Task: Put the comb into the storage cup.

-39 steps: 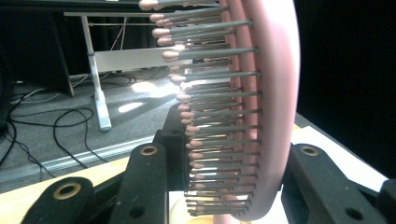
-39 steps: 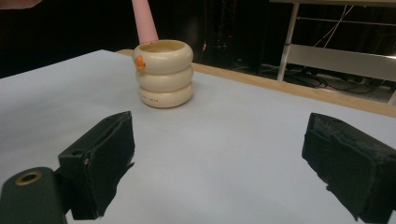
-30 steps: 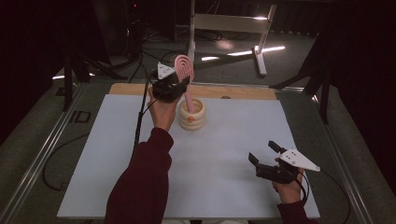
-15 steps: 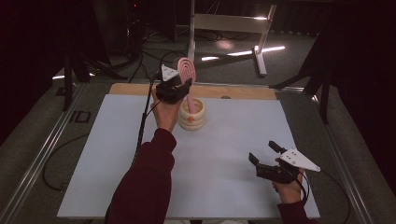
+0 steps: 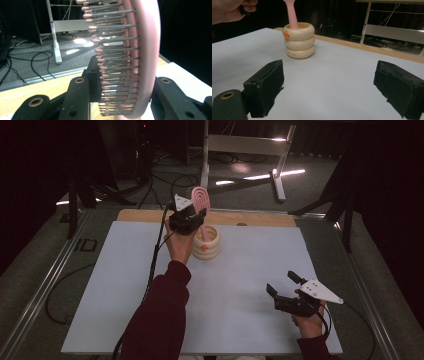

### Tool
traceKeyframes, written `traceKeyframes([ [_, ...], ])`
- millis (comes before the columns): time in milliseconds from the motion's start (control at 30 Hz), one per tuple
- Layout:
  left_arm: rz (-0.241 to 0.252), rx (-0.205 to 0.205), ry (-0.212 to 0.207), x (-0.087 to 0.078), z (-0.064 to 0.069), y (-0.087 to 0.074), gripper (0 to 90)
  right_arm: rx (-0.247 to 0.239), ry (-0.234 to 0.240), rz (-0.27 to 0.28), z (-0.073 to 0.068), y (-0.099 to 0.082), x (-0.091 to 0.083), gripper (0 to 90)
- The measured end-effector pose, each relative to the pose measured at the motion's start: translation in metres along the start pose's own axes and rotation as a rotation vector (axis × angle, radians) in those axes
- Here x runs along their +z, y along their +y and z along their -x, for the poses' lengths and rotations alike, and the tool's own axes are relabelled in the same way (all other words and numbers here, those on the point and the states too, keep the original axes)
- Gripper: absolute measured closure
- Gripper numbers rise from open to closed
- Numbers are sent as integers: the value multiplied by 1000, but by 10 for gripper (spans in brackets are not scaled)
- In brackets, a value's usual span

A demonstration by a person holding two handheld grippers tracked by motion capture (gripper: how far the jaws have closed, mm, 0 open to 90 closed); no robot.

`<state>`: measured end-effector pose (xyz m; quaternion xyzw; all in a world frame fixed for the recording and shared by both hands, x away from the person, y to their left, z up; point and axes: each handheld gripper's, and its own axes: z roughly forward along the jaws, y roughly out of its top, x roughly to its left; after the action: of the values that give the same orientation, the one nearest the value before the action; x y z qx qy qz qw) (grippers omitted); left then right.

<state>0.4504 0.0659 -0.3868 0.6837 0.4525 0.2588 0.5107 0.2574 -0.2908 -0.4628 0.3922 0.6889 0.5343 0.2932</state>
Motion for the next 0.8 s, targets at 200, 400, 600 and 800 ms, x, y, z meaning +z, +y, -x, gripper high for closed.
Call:
traceKeyframes([
  [200, -9, 2, 4, 1, -1, -5, 642, -1, 1, -2, -1, 0, 0, 94],
  [400, -19, 16, 2, 4, 2, -10, 642, -1, 4, -1, -1, 0, 1, 94],
  [600, -21, 4, 4, 6, 2, -14, 642, 1, 3, 0, -1, 0, 0, 94],
  [800, -29, 2, 2, 8, 3, -18, 642, -1, 4, -1, -1, 0, 0, 94],
])
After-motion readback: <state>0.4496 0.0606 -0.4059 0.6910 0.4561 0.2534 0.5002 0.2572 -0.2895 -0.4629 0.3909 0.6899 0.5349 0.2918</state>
